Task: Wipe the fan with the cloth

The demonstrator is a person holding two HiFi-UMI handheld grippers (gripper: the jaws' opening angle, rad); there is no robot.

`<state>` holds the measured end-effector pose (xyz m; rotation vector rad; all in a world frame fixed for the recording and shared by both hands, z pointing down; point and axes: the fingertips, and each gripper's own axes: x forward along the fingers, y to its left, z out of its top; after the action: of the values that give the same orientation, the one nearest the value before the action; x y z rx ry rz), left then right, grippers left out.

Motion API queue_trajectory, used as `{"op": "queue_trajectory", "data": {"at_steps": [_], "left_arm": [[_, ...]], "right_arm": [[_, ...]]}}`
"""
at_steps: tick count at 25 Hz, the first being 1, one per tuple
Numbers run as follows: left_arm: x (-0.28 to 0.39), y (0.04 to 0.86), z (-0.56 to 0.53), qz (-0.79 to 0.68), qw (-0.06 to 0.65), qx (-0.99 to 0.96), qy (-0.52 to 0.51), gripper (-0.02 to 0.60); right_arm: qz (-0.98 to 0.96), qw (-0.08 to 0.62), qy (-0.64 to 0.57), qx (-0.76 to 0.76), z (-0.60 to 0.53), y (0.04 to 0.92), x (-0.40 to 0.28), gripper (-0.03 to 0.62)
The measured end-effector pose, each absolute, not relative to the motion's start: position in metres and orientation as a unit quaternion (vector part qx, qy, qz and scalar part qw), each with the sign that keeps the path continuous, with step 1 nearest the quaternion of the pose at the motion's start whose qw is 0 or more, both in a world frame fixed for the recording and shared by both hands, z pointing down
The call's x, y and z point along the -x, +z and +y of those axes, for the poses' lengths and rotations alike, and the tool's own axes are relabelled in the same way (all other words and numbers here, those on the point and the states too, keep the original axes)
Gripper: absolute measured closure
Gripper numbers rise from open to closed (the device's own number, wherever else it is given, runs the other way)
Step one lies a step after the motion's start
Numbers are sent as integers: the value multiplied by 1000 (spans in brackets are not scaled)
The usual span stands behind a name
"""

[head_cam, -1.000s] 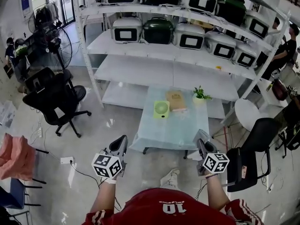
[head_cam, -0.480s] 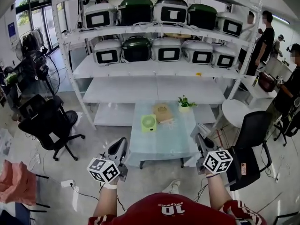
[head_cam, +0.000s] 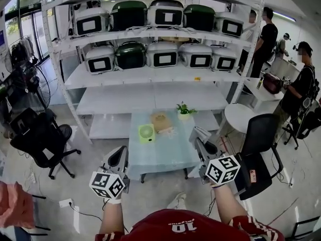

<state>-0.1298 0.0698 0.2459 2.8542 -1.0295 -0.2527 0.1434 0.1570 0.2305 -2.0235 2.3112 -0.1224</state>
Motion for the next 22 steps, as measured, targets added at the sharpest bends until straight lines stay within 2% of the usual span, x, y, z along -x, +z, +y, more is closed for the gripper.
{"op": "queue_trajectory", "data": {"at_steps": [8,13,22], "left_arm": [[129,256,79,-343,49,-935,-80,577],[141,266,85,-352,57,-931,-73,577],[157,258,83,-364,45,-927,-81,577]], "right_arm": [[763,21,-35,645,151,239,-122,568],[767,-14,-45,639,156,268,-113,568],[763,-15,-60,644,157,274,-119,568]]}}
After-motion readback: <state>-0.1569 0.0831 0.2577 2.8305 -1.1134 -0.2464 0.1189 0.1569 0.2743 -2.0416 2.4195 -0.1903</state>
